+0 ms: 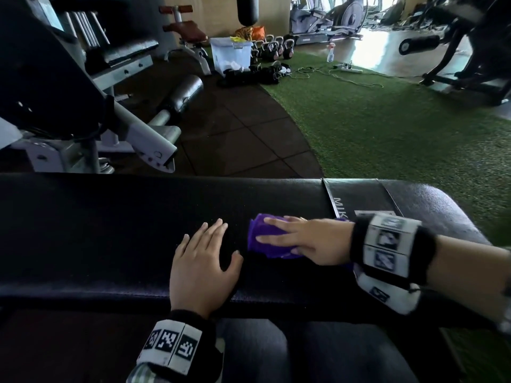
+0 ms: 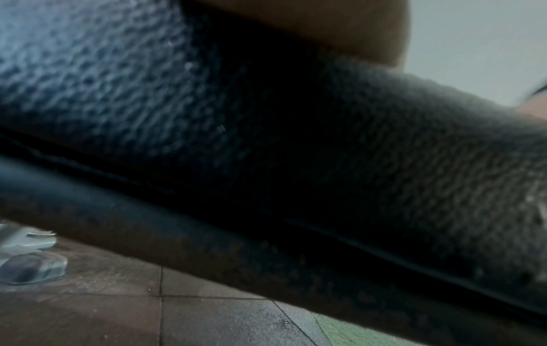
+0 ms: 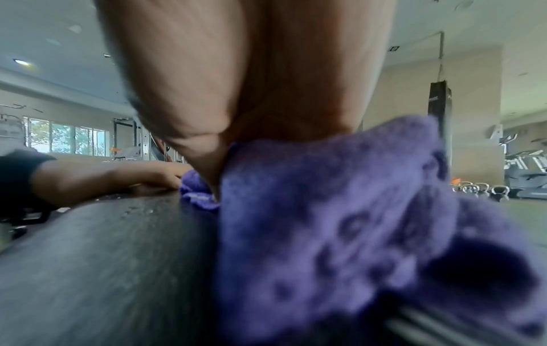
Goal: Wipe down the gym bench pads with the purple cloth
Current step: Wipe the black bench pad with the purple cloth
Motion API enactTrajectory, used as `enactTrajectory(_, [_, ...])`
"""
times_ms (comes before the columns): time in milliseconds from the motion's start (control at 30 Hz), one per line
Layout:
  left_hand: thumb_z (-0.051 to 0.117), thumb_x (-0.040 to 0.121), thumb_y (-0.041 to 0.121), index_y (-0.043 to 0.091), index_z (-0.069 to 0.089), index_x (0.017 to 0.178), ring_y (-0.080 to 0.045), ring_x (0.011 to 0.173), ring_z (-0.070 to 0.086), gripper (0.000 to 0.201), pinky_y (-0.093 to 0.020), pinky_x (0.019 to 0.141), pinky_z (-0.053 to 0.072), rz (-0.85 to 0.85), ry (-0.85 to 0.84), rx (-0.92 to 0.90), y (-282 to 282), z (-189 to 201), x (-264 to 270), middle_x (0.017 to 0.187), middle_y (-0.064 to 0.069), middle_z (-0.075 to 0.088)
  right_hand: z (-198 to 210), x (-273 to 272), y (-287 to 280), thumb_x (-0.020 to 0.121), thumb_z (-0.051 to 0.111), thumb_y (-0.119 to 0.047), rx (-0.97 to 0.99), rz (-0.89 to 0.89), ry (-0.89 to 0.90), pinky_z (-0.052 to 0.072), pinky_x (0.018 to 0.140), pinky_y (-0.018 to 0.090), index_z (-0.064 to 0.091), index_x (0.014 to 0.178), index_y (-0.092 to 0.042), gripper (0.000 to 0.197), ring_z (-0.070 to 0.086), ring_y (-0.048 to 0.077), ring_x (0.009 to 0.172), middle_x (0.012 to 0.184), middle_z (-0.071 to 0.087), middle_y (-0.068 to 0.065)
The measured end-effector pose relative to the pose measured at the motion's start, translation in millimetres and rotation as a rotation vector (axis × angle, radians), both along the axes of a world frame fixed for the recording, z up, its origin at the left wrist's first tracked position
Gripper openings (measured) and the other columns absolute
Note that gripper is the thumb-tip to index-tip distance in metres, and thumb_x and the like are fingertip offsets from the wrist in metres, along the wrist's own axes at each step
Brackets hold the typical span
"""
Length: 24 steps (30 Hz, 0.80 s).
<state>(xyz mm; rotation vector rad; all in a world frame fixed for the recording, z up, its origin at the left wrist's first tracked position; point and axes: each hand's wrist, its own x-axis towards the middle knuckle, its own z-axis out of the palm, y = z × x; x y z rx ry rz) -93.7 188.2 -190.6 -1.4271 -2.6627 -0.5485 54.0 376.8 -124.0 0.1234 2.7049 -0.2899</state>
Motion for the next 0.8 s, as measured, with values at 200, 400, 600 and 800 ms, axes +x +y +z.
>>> enactTrajectory(200, [0.019, 0.08, 0.06, 0.029, 0.038, 0.146, -0.001, 0.144, 0.017, 0.075, -0.032, 0.12, 0.01, 0.018, -0.018, 0.017, 2, 0, 0, 0.152, 0.017, 0.032, 13, 25, 42, 0.098, 0.038, -0.008, 0.005, -0.139, -0.047, 0.004, 0.117, 0.033, -0.001, 0.142, -0.044, 0.069, 0.003, 0.023, 0.144, 0.156, -0.011, -0.007])
enactTrajectory(400, [0.015, 0.078, 0.062, 0.031, 0.037, 0.146, -0.001, 0.144, 0.017, 0.078, -0.032, 0.118, 0.01, 0.015, -0.008, 0.004, 2, 3, 0, 0.153, 0.018, 0.031, 4, -35, 36, 0.098, 0.035, -0.014, 0.195, -0.198, -0.012, 0.016, 0.115, 0.037, -0.004, 0.147, -0.036, 0.066, 0.015, 0.034, 0.141, 0.157, -0.012, 0.004])
enactTrajectory(600, [0.018, 0.079, 0.059, 0.028, 0.045, 0.141, 0.0, 0.142, 0.021, 0.073, -0.028, 0.117, 0.007, -0.018, -0.058, 0.089, -1, 0, -4, 0.15, 0.017, 0.036, -8, 8, -11, 0.099, 0.033, -0.015, 0.056, -0.073, 0.079, 0.009, 0.118, 0.038, 0.001, 0.144, -0.044, 0.063, 0.004, 0.025, 0.144, 0.157, -0.009, -0.004])
enactTrajectory(800, [0.023, 0.085, 0.057, 0.034, 0.055, 0.131, -0.001, 0.138, 0.032, 0.061, -0.032, 0.117, 0.014, -0.074, -0.037, 0.097, -23, 3, -18, 0.143, 0.017, 0.047, -10, 95, -29, 0.096, 0.026, -0.039, 0.044, -0.225, 0.262, 0.014, 0.115, 0.021, -0.001, 0.137, -0.061, 0.054, 0.015, 0.006, 0.141, 0.154, 0.001, -0.02])
